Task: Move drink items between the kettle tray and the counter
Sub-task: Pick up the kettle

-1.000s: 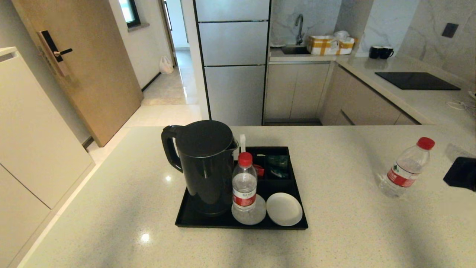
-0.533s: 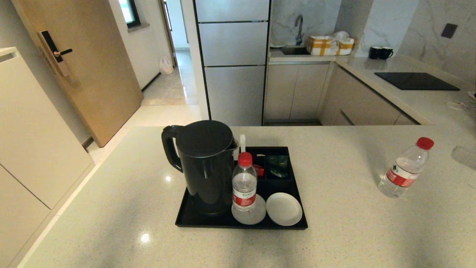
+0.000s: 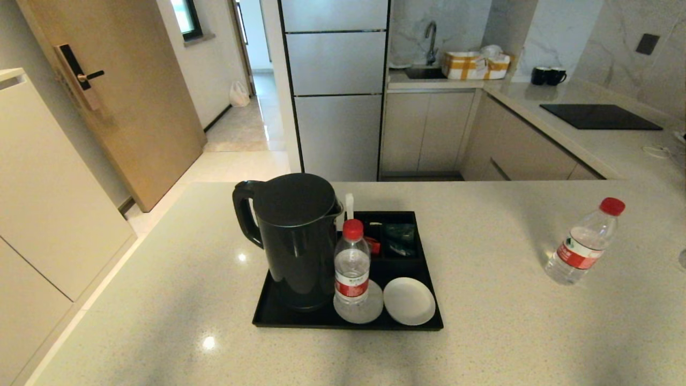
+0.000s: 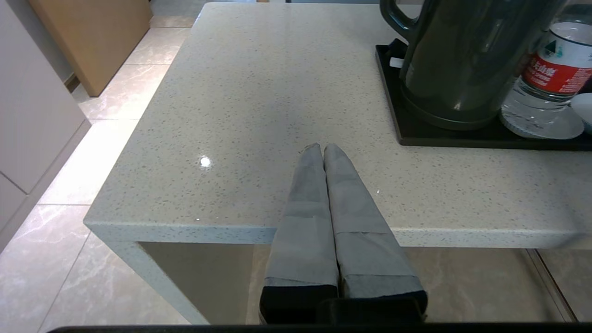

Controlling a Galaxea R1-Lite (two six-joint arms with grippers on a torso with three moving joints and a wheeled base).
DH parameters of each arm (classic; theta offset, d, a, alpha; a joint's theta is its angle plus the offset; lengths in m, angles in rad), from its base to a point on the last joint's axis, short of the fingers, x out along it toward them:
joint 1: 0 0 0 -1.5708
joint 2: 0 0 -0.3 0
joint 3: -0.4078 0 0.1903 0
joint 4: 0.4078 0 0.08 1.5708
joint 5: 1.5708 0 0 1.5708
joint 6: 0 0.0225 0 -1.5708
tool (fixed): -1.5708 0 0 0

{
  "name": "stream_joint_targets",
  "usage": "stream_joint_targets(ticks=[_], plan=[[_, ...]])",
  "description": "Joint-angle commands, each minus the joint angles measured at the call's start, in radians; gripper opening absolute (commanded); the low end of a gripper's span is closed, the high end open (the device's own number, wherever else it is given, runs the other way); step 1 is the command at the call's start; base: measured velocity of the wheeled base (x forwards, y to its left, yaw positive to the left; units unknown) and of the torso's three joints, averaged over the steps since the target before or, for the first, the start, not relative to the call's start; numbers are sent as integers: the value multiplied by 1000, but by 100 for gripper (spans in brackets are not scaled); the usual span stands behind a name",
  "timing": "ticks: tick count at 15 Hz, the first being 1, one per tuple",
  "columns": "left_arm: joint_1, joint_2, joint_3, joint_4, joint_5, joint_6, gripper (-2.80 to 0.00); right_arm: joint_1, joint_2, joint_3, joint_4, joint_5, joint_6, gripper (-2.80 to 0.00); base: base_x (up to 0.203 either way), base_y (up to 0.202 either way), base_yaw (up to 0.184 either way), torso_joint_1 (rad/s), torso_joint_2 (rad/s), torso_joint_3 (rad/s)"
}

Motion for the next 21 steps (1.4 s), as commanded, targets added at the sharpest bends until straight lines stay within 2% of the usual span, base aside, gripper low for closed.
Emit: stream_joint_targets(ticks=[1,5,6,8,11,13,15,17,19,21], plan=[[-1,2,0,0,0,-1,-280,-81,-3,1,-1,-29,-13,-280,0,0,0,0,0,0],[1,2,0,0,0,-2,-280,-246,-123,41,17,-86,-25,-280,0,0,0,0,0,0],[1,2,0,0,0,-1,-280,-271,-149,57,33,-104,-27,-280,0,0,0,0,0,0],[0,2,0,0,0,-2,-280,-323,-174,62,51,-188,-40,-280,0,0,0,0,0,0],[1,2,0,0,0,-2,-280,-337,-199,67,55,-215,-43,-280,0,0,0,0,0,0],[0,2,0,0,0,-2,-280,-383,-293,133,62,-269,-65,-280,0,0,0,0,0,0],[1,2,0,0,0,-2,-280,-463,-408,218,61,-282,-75,-280,0,0,0,0,0,0],[1,2,0,0,0,-2,-280,-519,-515,312,45,-211,-58,-280,0,0,0,0,0,0],[0,2,0,0,0,-2,-280,-543,-526,382,-53,-118,-12,-280,0,0,0,0,0,0],[0,2,0,0,0,-2,-280,-543,-527,522,-292,85,-32,-280,0,0,0,0,0,0]])
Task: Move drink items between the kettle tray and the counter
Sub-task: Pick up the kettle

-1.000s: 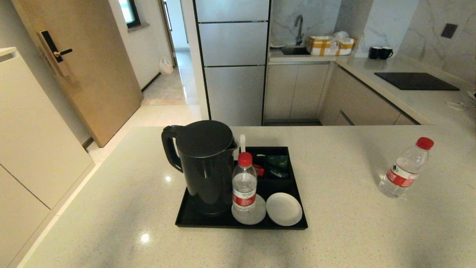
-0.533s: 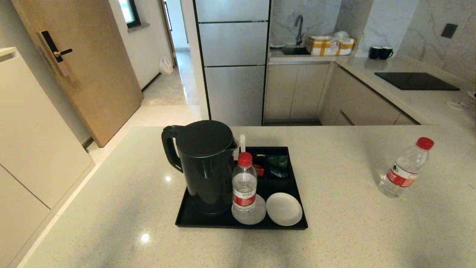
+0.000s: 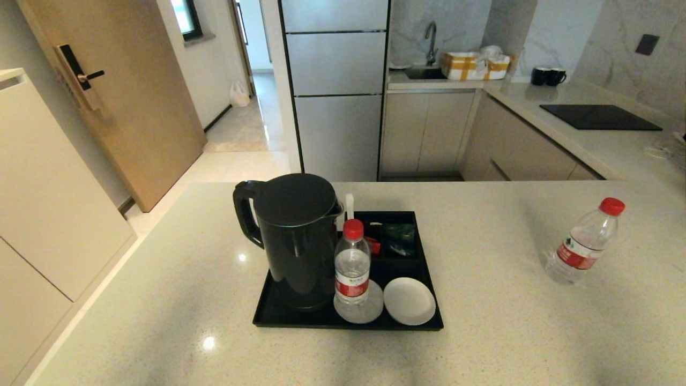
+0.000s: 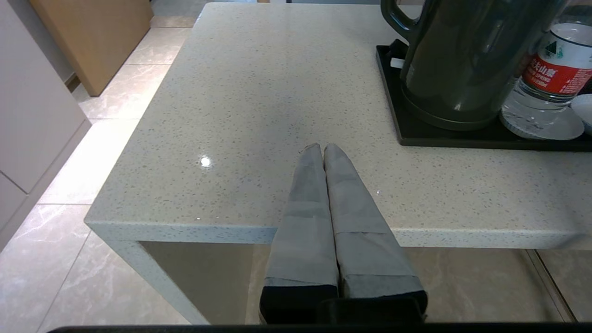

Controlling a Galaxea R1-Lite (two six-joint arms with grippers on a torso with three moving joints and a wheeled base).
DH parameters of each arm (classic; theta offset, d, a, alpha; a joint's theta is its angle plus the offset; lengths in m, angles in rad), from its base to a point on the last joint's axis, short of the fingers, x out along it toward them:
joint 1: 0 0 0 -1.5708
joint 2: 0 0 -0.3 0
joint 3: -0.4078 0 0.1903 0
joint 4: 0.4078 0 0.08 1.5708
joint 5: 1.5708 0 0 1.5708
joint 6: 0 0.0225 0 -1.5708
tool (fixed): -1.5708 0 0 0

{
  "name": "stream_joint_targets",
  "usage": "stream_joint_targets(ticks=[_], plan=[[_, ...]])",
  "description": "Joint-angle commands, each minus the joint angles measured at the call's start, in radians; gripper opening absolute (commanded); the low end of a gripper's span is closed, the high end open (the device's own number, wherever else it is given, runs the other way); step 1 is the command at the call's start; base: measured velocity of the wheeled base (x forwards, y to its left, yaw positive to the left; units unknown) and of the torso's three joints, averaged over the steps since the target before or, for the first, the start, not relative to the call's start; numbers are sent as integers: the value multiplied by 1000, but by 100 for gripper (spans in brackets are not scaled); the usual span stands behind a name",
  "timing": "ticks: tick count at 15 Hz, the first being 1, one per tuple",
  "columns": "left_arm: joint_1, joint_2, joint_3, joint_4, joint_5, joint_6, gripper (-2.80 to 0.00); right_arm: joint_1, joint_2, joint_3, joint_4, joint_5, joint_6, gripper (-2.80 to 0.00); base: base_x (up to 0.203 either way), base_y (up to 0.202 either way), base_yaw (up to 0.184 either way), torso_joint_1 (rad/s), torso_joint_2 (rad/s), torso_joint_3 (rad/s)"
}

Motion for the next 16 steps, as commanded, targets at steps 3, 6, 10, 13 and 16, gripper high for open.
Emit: stream_joint_targets(ticks=[3,6,10,13,16], plan=[[0,2,0,0,0,0,-280,-1,-22,104,-171,276,-28,-280,0,0,0,0,0,0],[0,2,0,0,0,0,-280,43,-30,90,-30,318,27,-280,0,0,0,0,0,0],[1,2,0,0,0,0,-280,47,-32,249,-220,327,3,-280,0,0,0,0,0,0],[1,2,0,0,0,0,-280,118,-123,192,-3,361,11,-280,0,0,0,0,0,0],[1,2,0,0,0,0,-280,122,-288,176,105,350,24,-280,0,0,0,0,0,0]])
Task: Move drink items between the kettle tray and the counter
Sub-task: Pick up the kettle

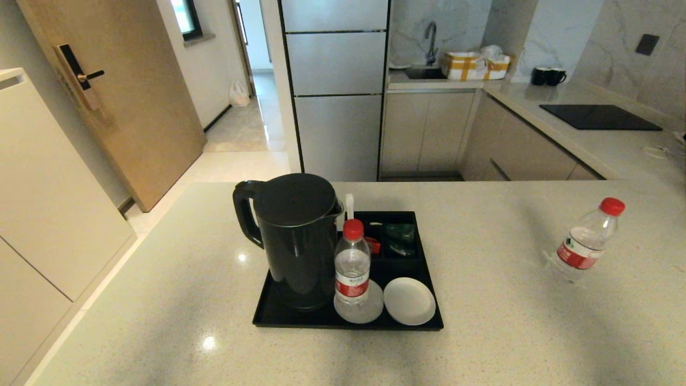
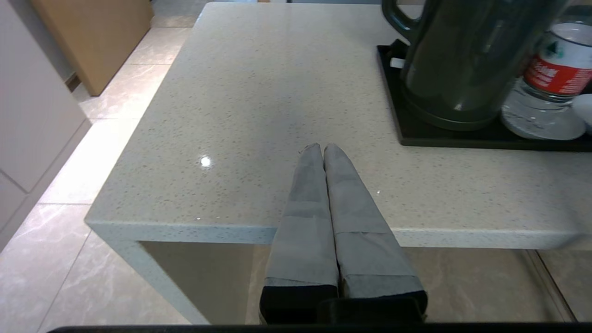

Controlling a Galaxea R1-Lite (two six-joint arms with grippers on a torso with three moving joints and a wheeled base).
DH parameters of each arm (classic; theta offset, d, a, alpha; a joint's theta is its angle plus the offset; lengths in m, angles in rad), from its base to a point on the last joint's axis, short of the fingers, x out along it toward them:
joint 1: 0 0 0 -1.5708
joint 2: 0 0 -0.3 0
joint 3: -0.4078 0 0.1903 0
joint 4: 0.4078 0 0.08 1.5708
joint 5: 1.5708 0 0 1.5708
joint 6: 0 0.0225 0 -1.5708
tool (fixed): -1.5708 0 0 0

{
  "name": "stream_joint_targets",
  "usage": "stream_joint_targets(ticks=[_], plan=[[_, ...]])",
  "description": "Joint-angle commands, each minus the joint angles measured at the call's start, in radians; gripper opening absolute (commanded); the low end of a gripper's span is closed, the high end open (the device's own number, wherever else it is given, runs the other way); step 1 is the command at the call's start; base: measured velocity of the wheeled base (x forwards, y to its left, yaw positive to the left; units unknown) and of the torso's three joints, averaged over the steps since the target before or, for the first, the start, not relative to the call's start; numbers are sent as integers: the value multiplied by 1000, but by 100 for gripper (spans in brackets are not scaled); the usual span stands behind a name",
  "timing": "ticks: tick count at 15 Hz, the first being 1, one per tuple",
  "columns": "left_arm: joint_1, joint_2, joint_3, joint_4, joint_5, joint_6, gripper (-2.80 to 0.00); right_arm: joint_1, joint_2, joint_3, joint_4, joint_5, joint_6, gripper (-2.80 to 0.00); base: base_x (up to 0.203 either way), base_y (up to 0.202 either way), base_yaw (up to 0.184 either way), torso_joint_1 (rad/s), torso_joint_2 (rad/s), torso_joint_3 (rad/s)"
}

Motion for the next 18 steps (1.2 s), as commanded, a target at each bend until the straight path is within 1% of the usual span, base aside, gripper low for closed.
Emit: stream_joint_targets(ticks=[1,3,4,5,6,7,9,12,15,17,18], plan=[[-1,2,0,0,0,0,-280,4,-123,-9,44,-30,22,-280,0,0,0,0,0,0],[0,2,0,0,0,0,-280,5,-119,-14,65,-58,91,-280,0,0,0,0,0,0],[0,2,0,0,0,0,-280,5,-119,-17,71,-64,85,-280,0,0,0,0,0,0],[0,2,0,0,0,0,-280,5,-121,-24,93,-93,19,-280,0,0,0,0,0,0],[0,2,0,0,0,0,-280,5,-121,-21,107,-119,-77,-280,0,0,0,0,0,0],[0,2,0,0,2,0,-280,5,-115,-19,134,-111,-112,-280,0,0,0,0,0,0],[0,2,0,0,0,0,-280,5,-114,-30,186,-99,-120,-280,0,0,0,0,0,0],[0,2,0,0,0,0,-280,5,-120,-29,181,-107,-110,-280,0,0,0,0,0,0],[0,2,0,0,0,0,-280,5,-120,-22,155,-99,-125,-280,0,0,0,0,0,0],[0,2,0,0,0,0,-280,5,-120,-18,147,-102,-107,-280,0,0,0,0,0,0],[0,2,0,0,0,0,-280,5,-120,-18,143,-99,-114,-280,0,0,0,0,0,0]])
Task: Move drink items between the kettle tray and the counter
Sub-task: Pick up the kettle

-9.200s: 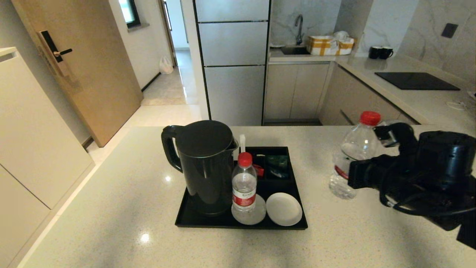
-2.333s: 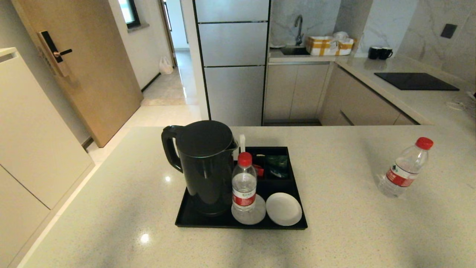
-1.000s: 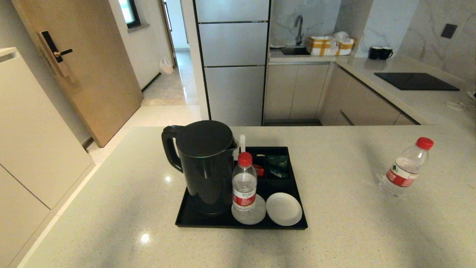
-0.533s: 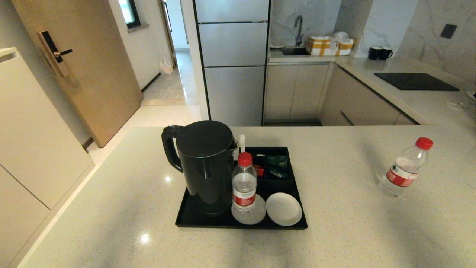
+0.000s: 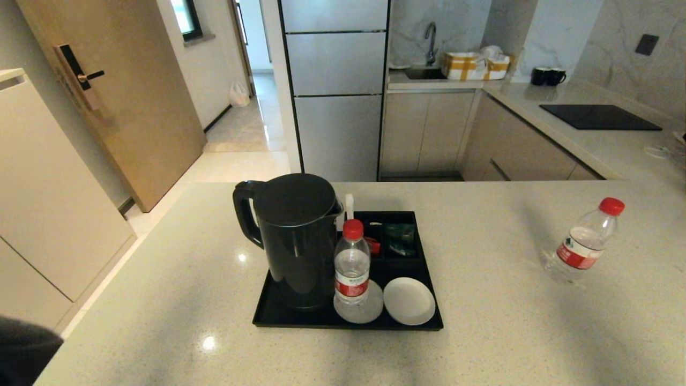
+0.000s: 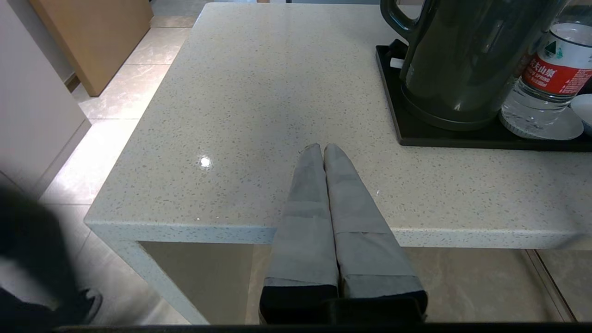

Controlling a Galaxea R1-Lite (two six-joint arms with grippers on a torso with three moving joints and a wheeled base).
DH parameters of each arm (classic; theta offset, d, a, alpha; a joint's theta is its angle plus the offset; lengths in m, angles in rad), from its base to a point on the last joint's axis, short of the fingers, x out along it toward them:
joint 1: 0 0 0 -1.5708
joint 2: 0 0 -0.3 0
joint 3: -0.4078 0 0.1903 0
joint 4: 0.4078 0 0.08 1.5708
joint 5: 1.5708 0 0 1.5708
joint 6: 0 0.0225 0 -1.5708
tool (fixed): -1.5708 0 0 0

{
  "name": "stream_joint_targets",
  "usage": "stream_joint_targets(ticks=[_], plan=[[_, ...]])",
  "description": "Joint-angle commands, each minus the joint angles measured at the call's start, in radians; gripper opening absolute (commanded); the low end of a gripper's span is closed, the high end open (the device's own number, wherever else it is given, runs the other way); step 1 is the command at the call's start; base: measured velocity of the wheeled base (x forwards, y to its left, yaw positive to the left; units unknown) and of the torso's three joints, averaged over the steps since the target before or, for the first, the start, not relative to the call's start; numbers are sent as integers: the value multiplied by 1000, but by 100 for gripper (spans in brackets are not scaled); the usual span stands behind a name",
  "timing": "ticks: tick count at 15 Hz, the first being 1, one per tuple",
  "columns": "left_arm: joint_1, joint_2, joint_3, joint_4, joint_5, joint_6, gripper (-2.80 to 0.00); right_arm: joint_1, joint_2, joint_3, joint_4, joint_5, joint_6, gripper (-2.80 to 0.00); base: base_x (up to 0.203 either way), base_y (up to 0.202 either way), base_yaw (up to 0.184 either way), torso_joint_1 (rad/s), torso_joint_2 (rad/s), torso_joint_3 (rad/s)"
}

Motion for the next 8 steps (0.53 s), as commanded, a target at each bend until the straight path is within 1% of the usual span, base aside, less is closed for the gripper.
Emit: stream_joint_targets(ticks=[1,2,5,7,8], plan=[[0,2,0,0,0,0,-280,0,-1,0,0,-1,-19,-280,0,0,0,0,0,0],[0,2,0,0,2,0,-280,0,-2,1,-2,-5,-24,-280,0,0,0,0,0,0],[0,2,0,0,0,0,-280,0,-2,30,-69,-7,-8,-280,0,0,0,0,0,0],[0,2,0,0,0,0,-280,0,-1,86,-213,-5,-3,-280,0,0,0,0,0,0],[0,2,0,0,0,0,-280,0,-1,84,-201,-7,0,-280,0,0,0,0,0,0]])
